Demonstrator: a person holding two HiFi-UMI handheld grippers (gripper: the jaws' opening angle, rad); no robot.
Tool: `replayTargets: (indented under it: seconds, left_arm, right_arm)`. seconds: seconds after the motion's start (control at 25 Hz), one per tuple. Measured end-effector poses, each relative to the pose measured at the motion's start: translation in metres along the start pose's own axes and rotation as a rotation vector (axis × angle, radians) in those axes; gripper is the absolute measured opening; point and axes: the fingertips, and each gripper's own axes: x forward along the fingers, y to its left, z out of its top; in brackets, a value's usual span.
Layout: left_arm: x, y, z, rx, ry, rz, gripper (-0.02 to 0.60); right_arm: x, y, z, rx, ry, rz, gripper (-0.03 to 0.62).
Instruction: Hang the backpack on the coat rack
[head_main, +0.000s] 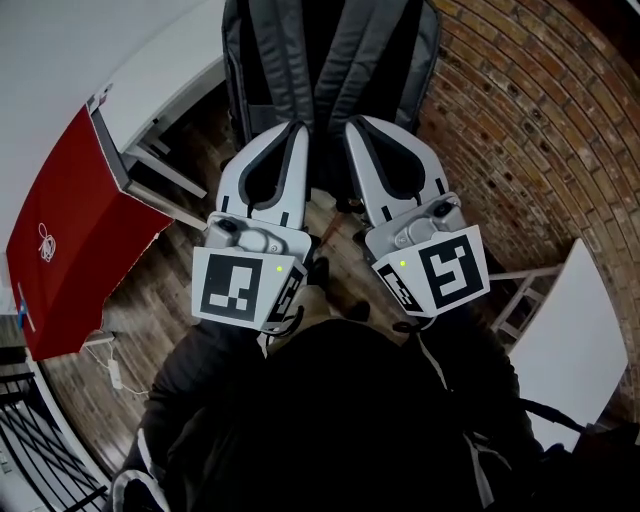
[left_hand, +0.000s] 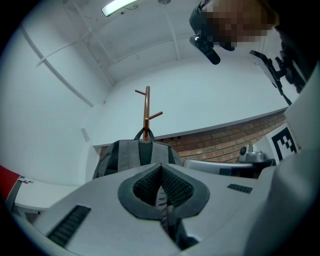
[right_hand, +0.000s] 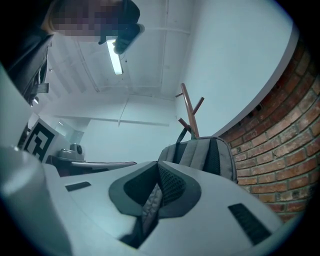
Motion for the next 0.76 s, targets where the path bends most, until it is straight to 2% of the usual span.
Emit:
replayTargets:
  seconds: [0.52,0.76]
  left_arm:
    - [0.000,-0.003,-0.005,-0.028,0.021,-0.018,0.009]
    - [0.000,-0.021,-0.002,-0.025,0.042,-0.017,0.009]
  right_arm:
    - [-0.002,0.001,-0.002,-0.007,0.016,-0.006,0.008]
    - [-0.014,-0.001,0.015,-0.024,-0.027,0.013,0.009]
